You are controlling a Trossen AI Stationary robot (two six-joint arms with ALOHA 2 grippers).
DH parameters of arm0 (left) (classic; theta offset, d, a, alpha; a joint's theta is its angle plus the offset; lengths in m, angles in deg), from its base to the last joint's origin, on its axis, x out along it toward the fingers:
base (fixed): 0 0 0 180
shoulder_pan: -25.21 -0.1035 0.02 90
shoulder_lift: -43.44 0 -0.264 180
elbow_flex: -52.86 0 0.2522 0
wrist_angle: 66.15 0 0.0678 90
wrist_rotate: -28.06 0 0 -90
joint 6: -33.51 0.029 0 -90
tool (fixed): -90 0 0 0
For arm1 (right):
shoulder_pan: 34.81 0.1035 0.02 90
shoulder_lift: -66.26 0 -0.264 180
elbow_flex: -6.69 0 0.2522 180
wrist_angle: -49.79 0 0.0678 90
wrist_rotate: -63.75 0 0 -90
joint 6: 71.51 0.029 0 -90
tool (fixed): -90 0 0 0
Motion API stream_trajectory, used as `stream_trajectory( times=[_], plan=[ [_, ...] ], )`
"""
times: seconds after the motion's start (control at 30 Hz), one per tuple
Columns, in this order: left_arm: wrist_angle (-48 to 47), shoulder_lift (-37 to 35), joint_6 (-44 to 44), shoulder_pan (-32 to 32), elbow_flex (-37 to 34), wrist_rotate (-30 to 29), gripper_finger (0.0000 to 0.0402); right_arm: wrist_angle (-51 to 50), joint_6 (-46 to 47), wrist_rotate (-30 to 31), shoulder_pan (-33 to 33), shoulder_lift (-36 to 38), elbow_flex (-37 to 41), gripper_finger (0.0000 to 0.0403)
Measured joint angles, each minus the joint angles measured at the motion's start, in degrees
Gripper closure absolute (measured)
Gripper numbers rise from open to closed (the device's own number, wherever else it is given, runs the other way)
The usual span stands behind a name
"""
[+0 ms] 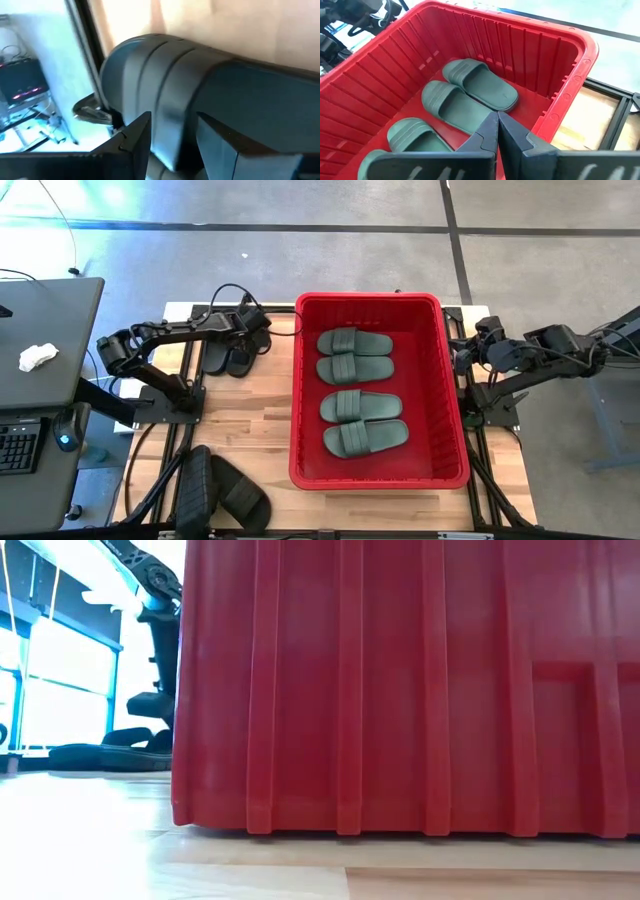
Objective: Pick and place slides into bin
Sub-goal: Put the black slide into the red container
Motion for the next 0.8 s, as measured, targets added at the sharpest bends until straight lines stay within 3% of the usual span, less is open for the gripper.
stream_trajectory(
  times=[0.63,0.8],
  plan=[
    [3.73,4.03,-1.49,-0.02,0.11,0.42,0.0266,0.69,-1.50,0.07,-0.01,-0.01,0.03,0.0402],
    [4.88,4.76,-4.97,0.07,0.11,-2.65,0.0325,0.69,-1.70,0.07,-0.01,-0.01,0.03,0.0402]
  ],
)
